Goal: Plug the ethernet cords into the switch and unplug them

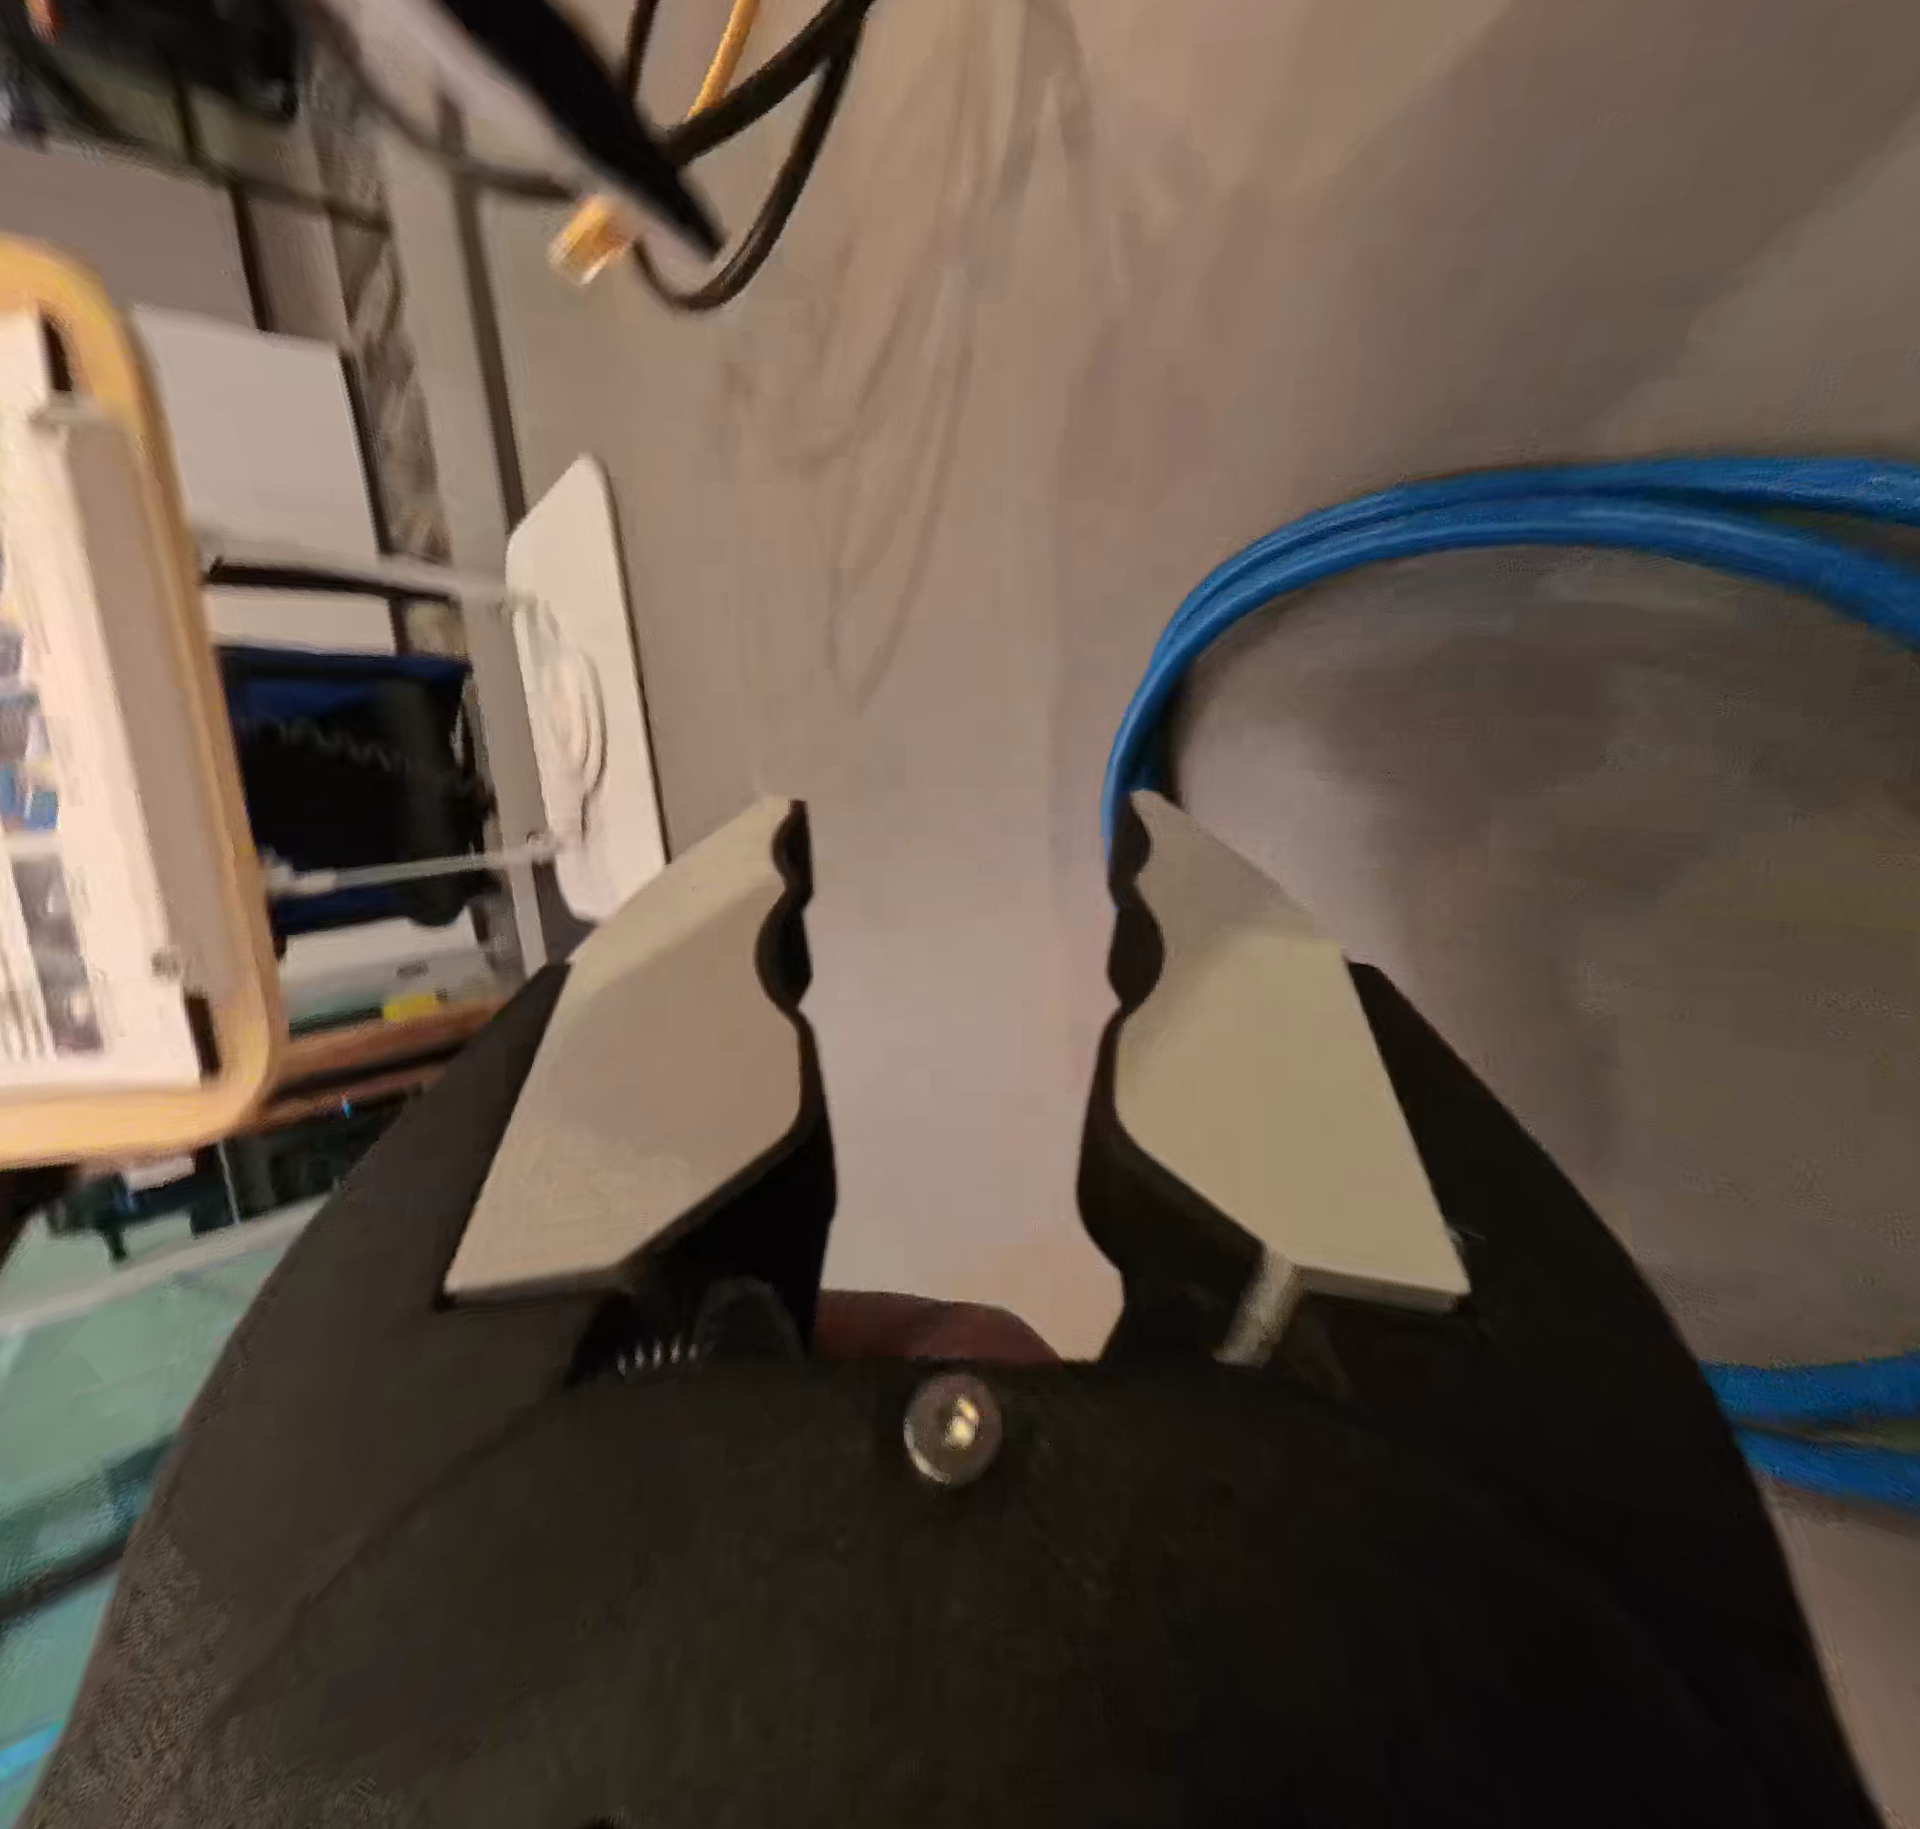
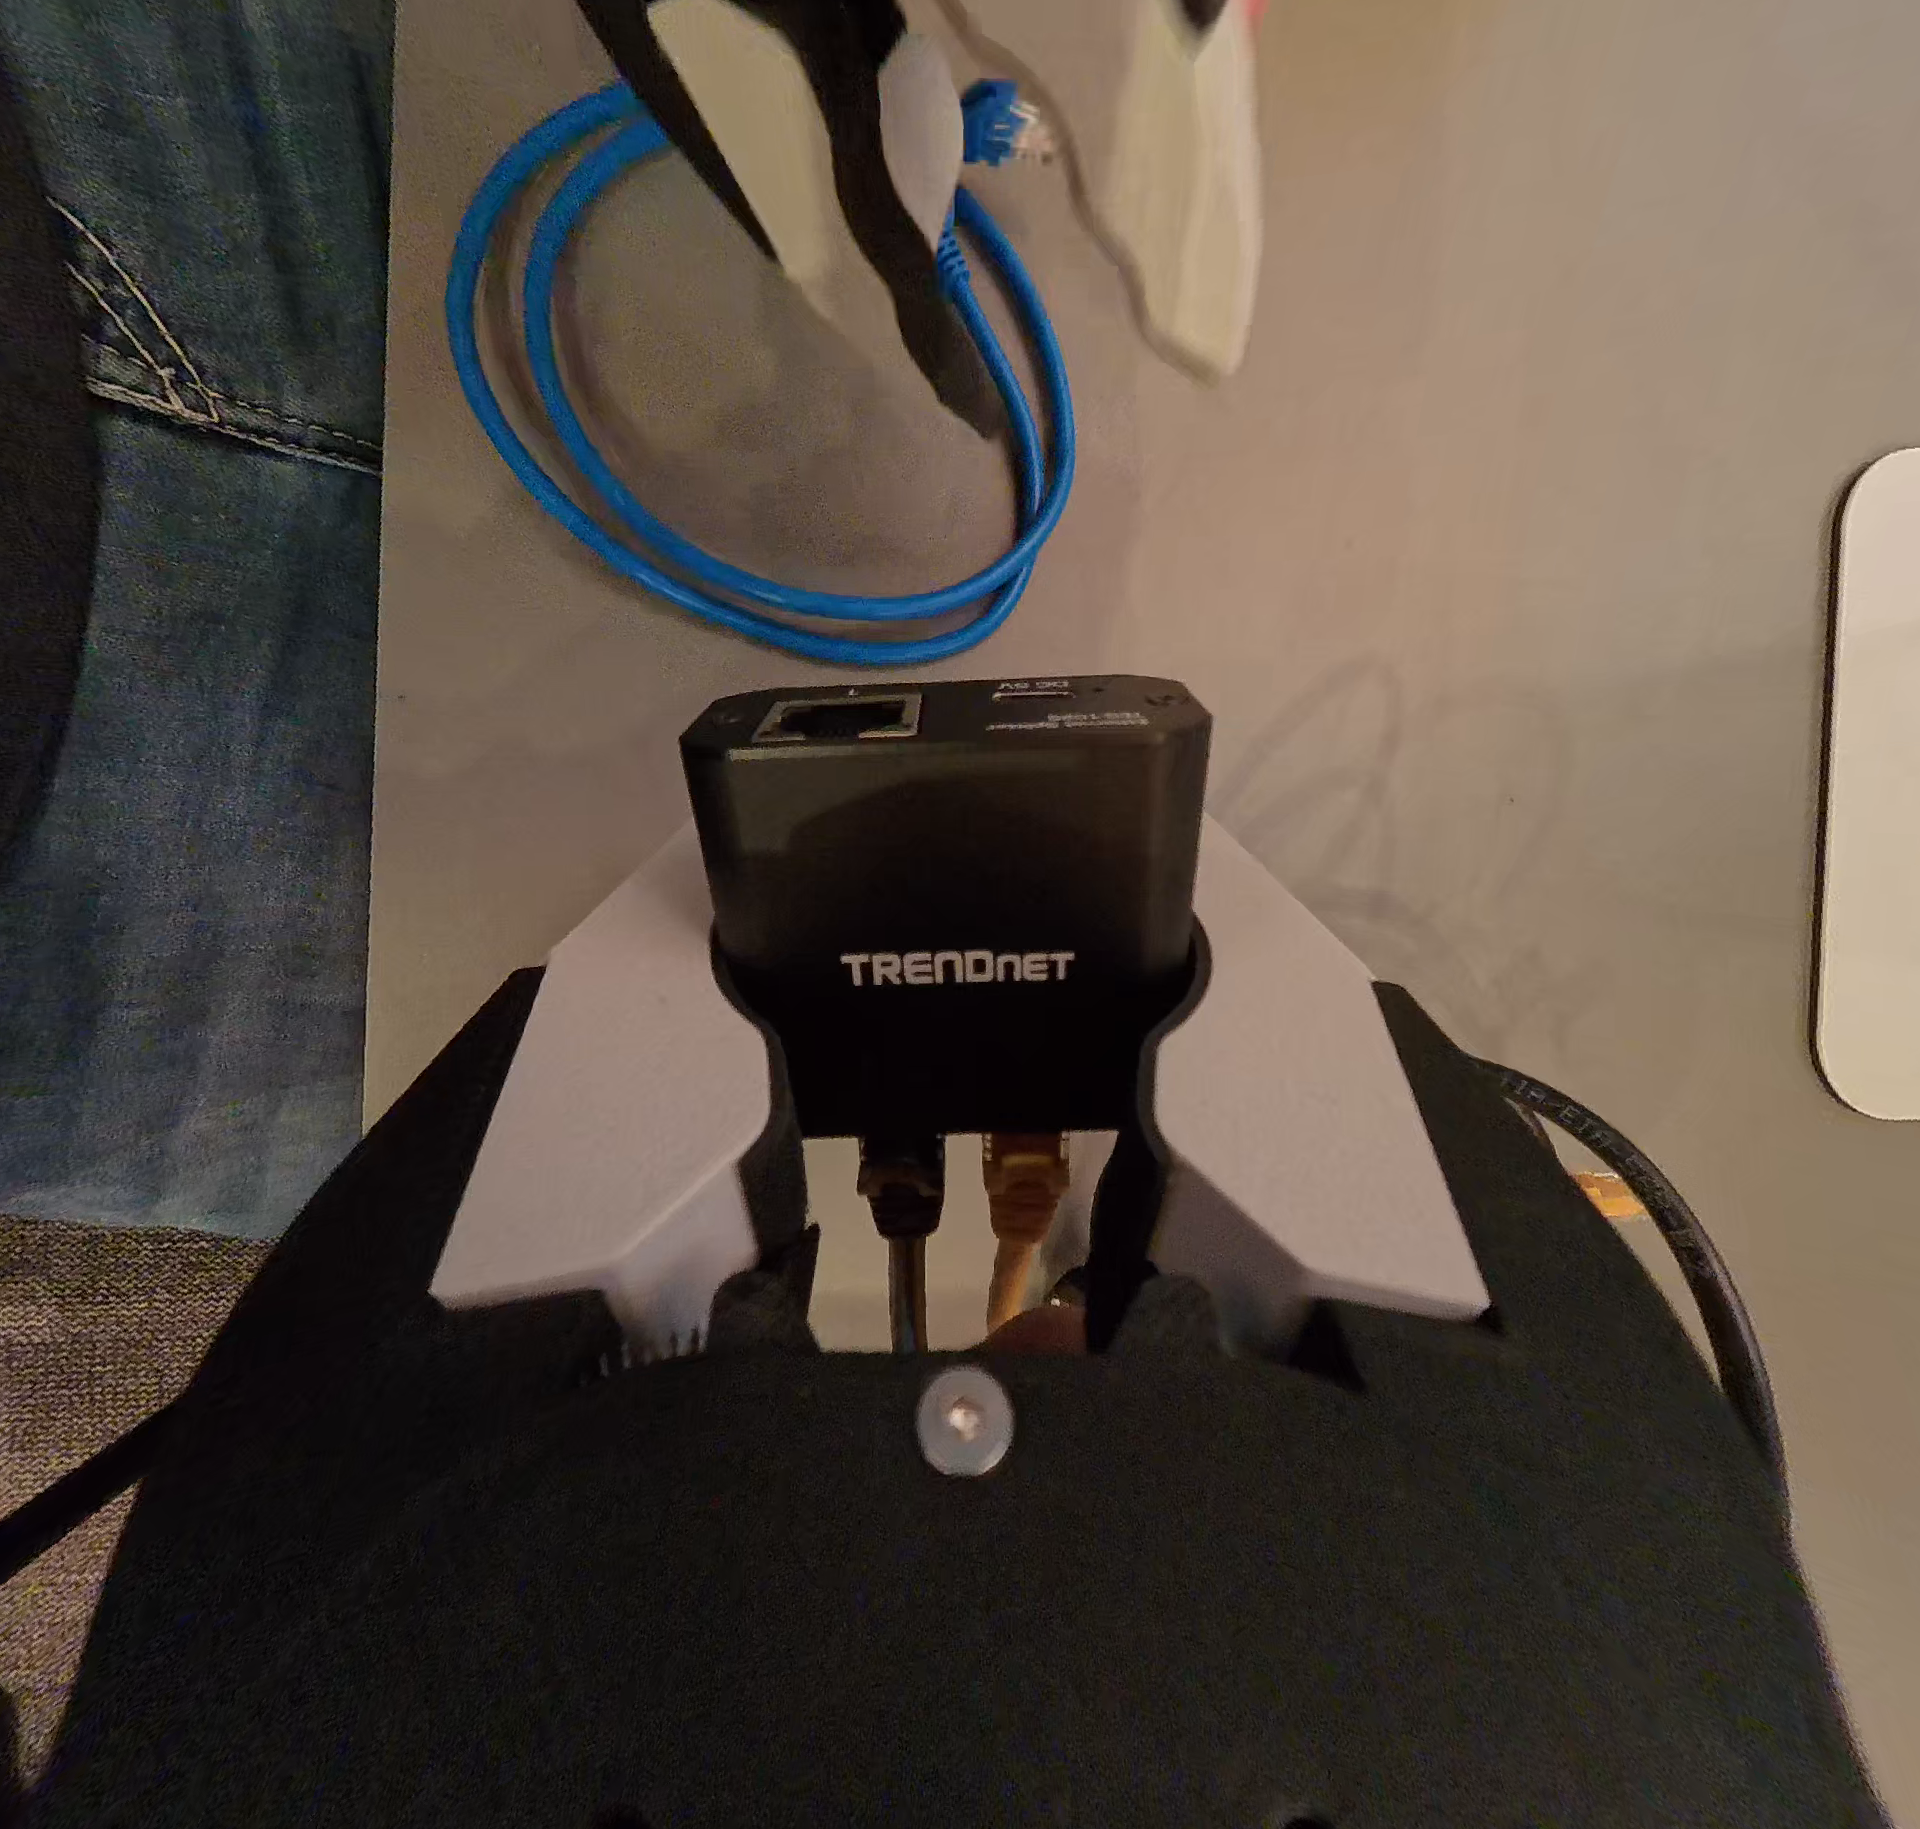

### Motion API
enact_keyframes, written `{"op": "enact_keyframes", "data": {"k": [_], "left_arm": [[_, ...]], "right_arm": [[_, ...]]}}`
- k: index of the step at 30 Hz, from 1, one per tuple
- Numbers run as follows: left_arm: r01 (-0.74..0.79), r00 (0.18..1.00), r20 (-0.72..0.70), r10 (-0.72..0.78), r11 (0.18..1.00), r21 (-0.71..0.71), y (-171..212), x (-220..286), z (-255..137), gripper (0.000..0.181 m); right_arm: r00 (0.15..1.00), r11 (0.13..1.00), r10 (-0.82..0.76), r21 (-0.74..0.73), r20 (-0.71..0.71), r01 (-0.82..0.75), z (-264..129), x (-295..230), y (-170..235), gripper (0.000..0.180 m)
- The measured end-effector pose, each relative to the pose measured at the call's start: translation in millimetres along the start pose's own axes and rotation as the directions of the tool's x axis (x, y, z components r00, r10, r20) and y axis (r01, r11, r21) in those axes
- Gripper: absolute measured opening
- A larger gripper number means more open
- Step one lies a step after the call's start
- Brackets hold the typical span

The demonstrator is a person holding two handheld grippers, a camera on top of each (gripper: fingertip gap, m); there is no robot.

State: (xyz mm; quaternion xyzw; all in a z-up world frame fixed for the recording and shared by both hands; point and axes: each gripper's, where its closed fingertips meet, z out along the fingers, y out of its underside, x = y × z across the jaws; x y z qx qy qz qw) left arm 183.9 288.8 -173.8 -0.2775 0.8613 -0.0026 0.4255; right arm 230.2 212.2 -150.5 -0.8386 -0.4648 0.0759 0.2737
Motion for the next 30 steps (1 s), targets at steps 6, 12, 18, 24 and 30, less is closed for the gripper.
{"op": "enact_keyframes", "data": {"k": [6, 12, 18, 24, 30], "left_arm": [[0.375, 0.925, 0.097, -0.367, 0.923, -0.082, 46.5, -17.7, -43.1, 0.056], [0.597, 0.797, 0.055, -0.602, 0.769, -0.23, 82.0, 26.6, -57.0, 0.037], [0.717, 0.642, -0.017, -0.767, 0.607, -0.342, 87.7, 72.4, -41.9, 0.033], [0.77, 0.581, -0.034, -0.813, 0.563, -0.301, 81.3, 70.8, -24.0, 0.018], [0.765, 0.615, -0.059, -0.787, 0.613, -0.197, 74.2, 53.1, -19.0, 0.016]], "right_arm": [[1.0, 1.0, 0.0, 0.007, 0.004, 0.0, 1.5, 0.5, -0.5, 0.07], [1.0, 1.0, 0.002, 0.008, 0.008, -0.002, 3.3, 0.9, 1.1, 0.07], [1.0, 1.0, 0.001, 0.012, 0.004, -0.001, 1.8, 0.2, -0.4, 0.07], [1.0, 1.0, -0.005, 0.019, 0.007, 0.005, 2.7, -0.8, -2.5, 0.07], [1.0, 1.0, -0.004, 0.026, 0.007, 0.003, 4.3, 0.3, -1.1, 0.07]]}}
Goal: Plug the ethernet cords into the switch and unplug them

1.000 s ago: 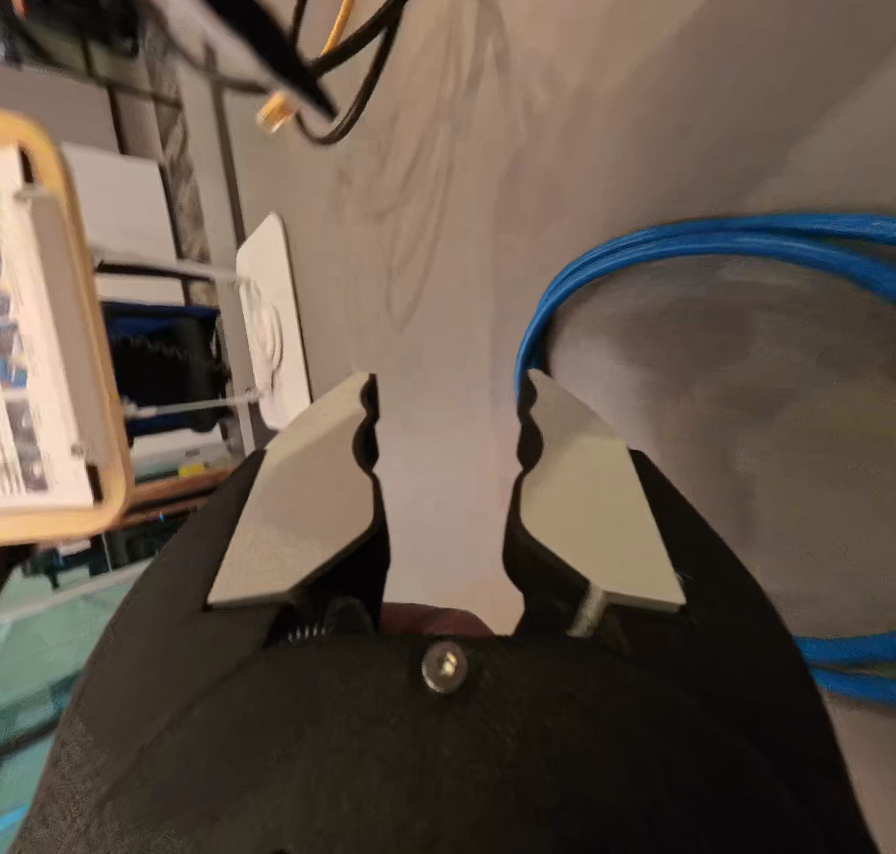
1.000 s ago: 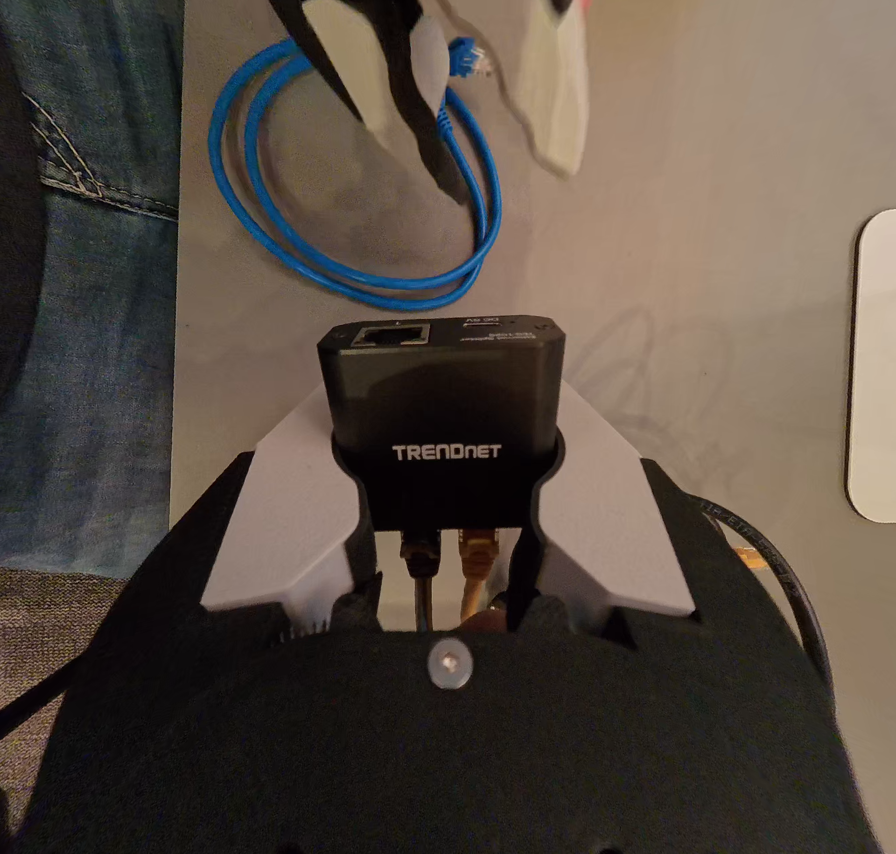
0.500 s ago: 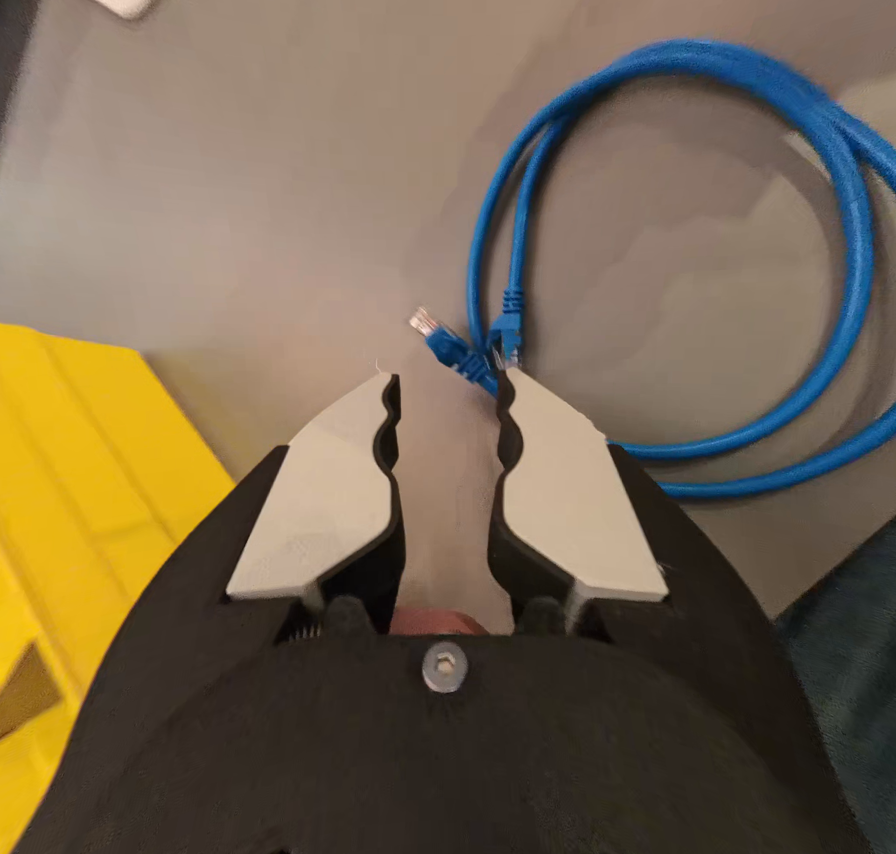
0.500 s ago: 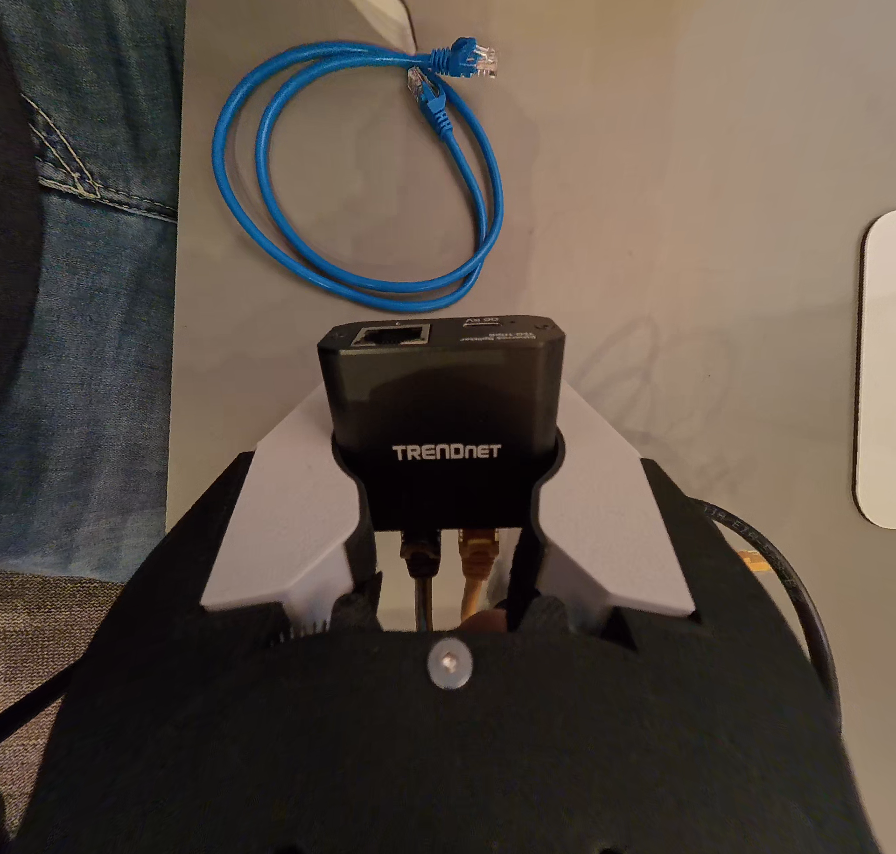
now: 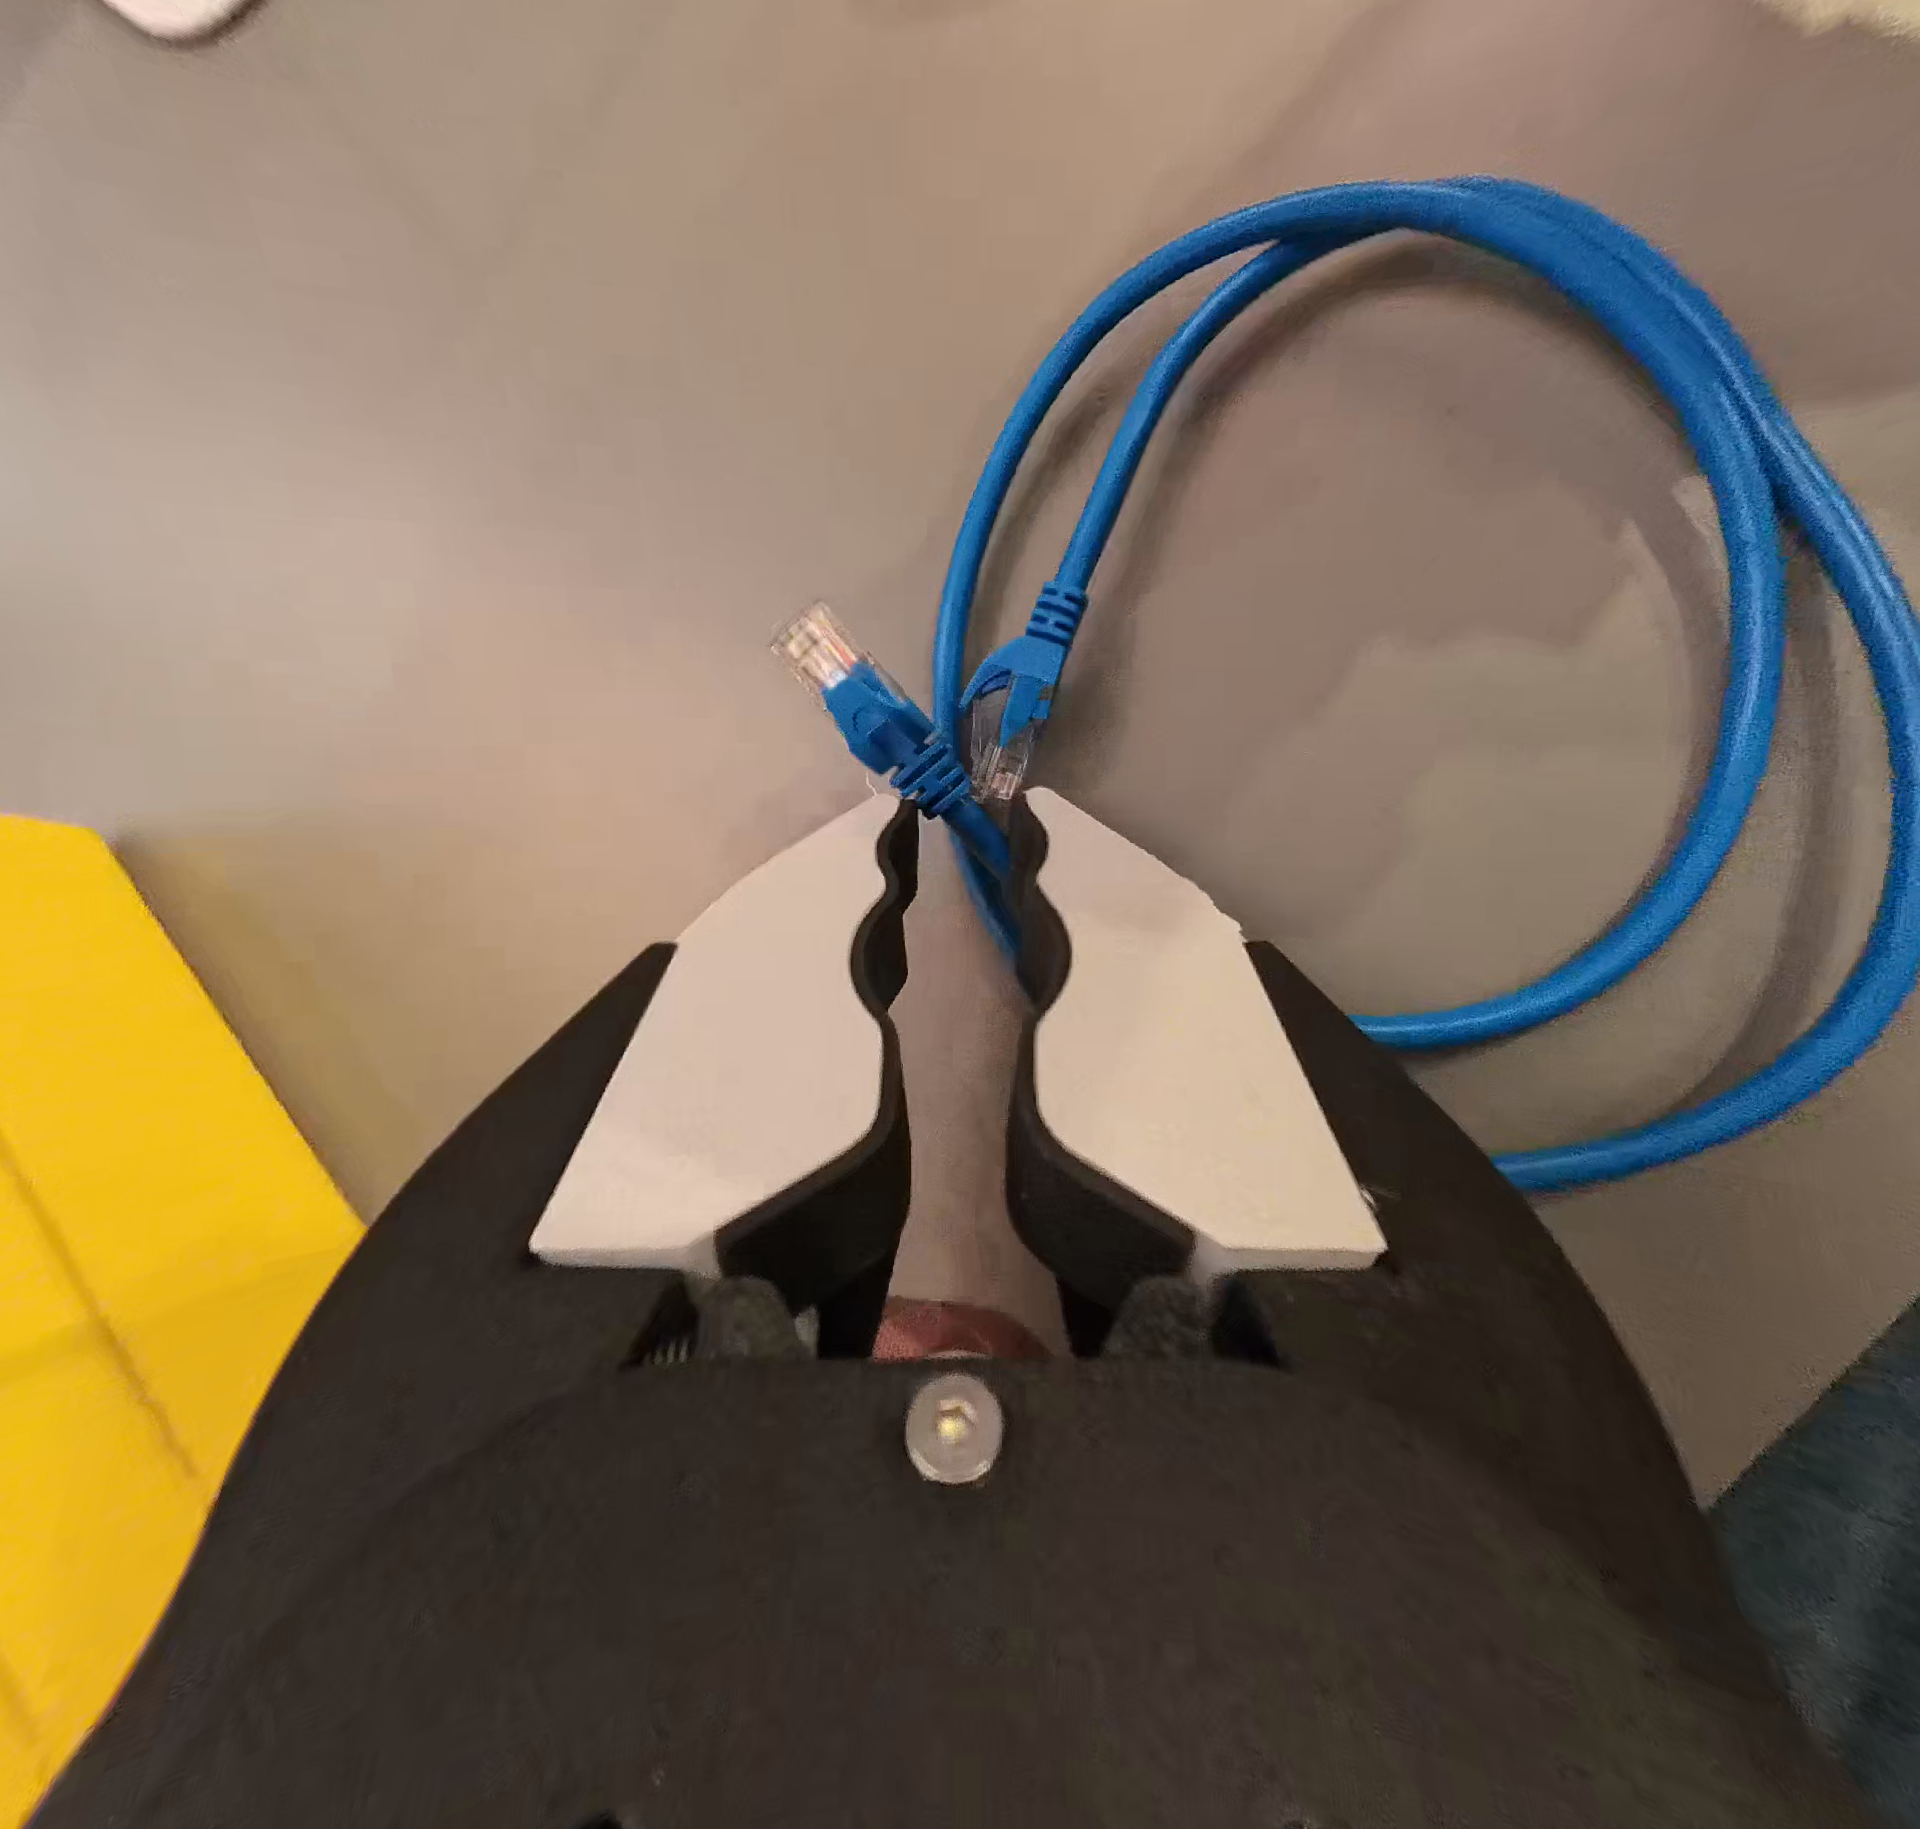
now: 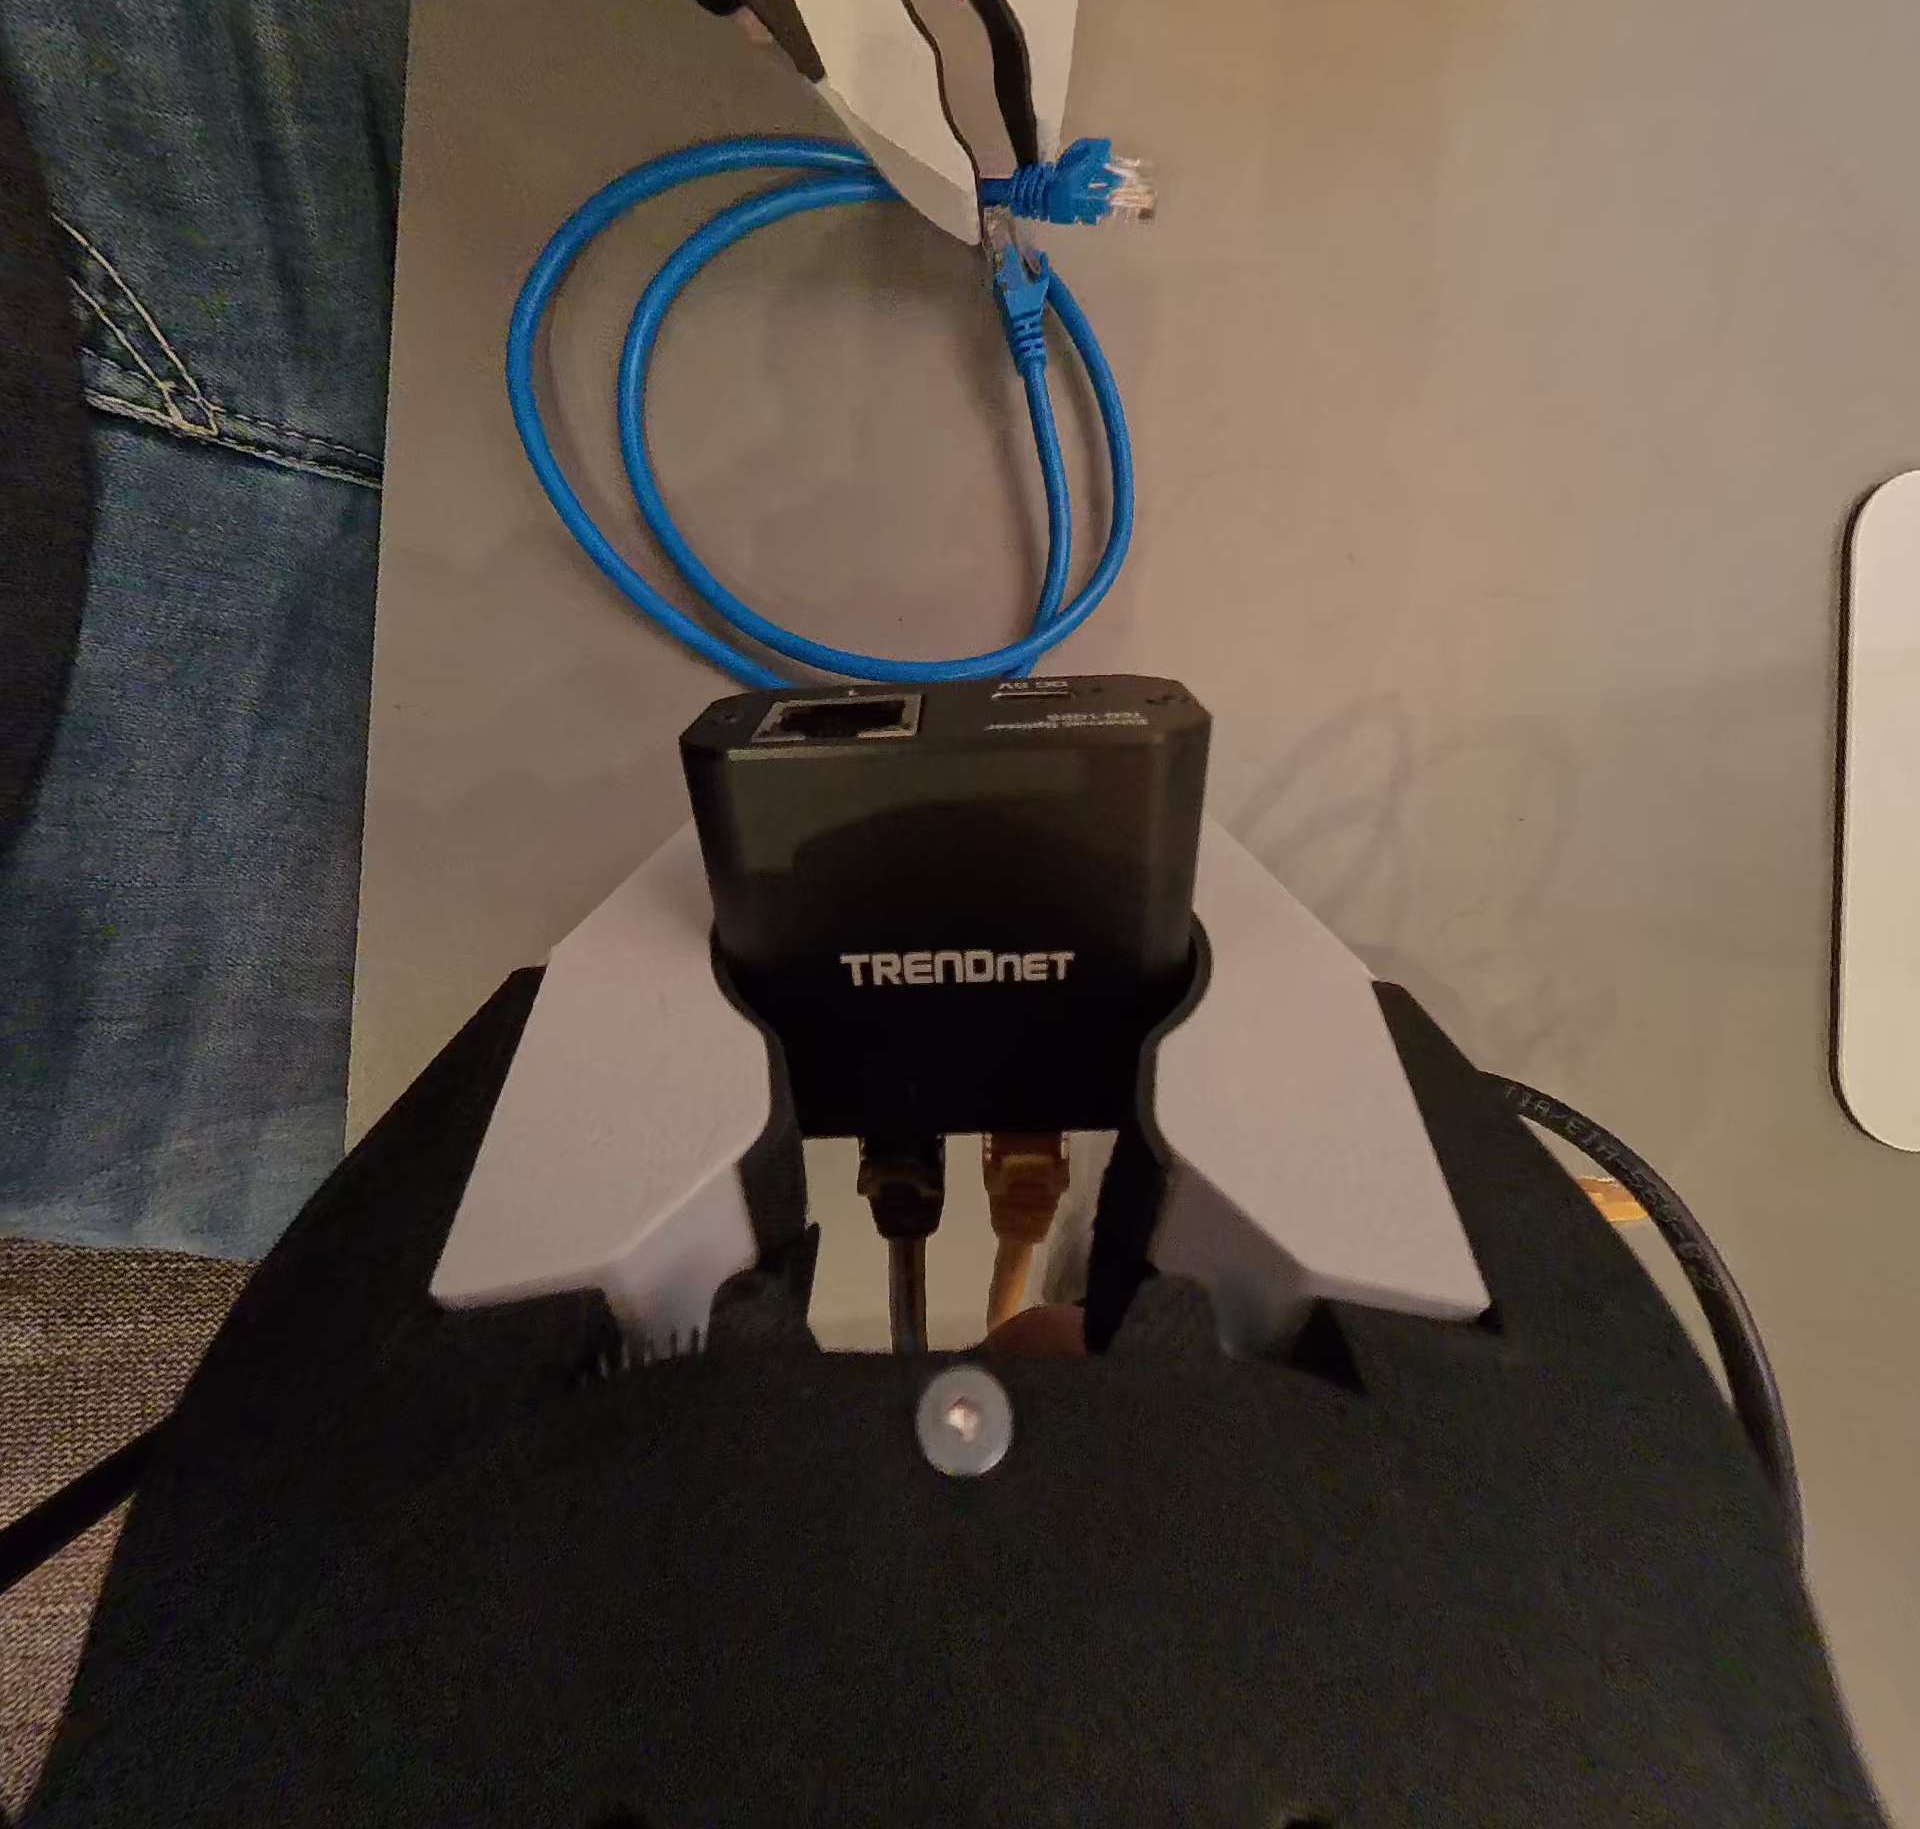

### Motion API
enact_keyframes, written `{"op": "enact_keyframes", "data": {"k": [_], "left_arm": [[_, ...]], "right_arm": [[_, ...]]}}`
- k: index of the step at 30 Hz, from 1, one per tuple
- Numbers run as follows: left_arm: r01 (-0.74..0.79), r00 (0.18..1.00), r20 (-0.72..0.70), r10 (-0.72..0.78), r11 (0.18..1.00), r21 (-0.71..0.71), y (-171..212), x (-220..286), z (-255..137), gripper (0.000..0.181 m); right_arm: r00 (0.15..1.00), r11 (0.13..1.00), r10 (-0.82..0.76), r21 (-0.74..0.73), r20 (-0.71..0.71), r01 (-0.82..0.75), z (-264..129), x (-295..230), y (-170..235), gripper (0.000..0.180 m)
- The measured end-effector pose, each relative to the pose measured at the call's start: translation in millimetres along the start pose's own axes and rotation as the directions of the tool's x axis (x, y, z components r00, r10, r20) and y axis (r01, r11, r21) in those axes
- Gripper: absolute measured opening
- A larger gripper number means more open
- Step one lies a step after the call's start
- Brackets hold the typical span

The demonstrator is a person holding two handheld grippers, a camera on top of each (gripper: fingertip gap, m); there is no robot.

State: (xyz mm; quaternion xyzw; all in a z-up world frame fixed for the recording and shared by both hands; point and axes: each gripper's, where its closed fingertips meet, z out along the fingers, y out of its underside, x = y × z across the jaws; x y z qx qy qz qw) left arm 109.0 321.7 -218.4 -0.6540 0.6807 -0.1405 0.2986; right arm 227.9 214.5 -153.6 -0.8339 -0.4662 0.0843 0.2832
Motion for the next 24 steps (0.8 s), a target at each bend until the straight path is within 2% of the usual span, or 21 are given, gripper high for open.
{"op": "enact_keyframes", "data": {"k": [5, 9, 11, 13, 15, 21, 24], "left_arm": [[-0.142, 0.99, 0.002, 0.142, 0.989, 0.045, -22.9, -7.9, -14.4, 0.016], [-0.375, 0.913, -0.154, 0.377, 0.926, 0.043, -24.4, 13.9, -11.5, 0.016], [-0.443, 0.883, -0.181, 0.434, 0.896, -0.015, -17.1, 17.4, 0.5, 0.017], [-0.421, 0.896, -0.162, 0.414, 0.907, -0.012, -19.2, 17.7, 10.9, 0.018], [-0.355, 0.926, -0.141, 0.35, 0.935, -0.008, -20.5, 17.4, 15.4, 0.03], [-0.173, 0.978, -0.115, 0.177, 0.984, 0.043, -19.6, 22.8, 20.9, 0.021], [-0.087, 0.984, -0.148, 0.096, 0.994, 0.066, -23.3, 24.1, 23.4, 0.02]], "right_arm": [[1.0, 1.0, 0.0, -0.002, 0.004, 0.0, 3.2, 0.2, 0.2, 0.07], [1.0, 1.0, -0.005, -0.019, 0.01, 0.005, 7.4, -1.2, 0.9, 0.07], [1.0, 1.0, -0.004, -0.021, 0.014, 0.004, 9.0, -1.5, 0.8, 0.07], [1.0, 1.0, -0.004, -0.026, 0.015, 0.005, 9.8, -2.0, 1.4, 0.07], [1.0, 1.0, -0.002, -0.027, 0.014, 0.003, 9.6, -1.9, 2.6, 0.07], [1.0, 1.0, 0.0, -0.018, 0.018, 0.0, 10.5, -0.7, 3.4, 0.07], [1.0, 1.0, -0.004, -0.02, 0.021, 0.004, 11.8, -1.6, 3.6, 0.07]]}}
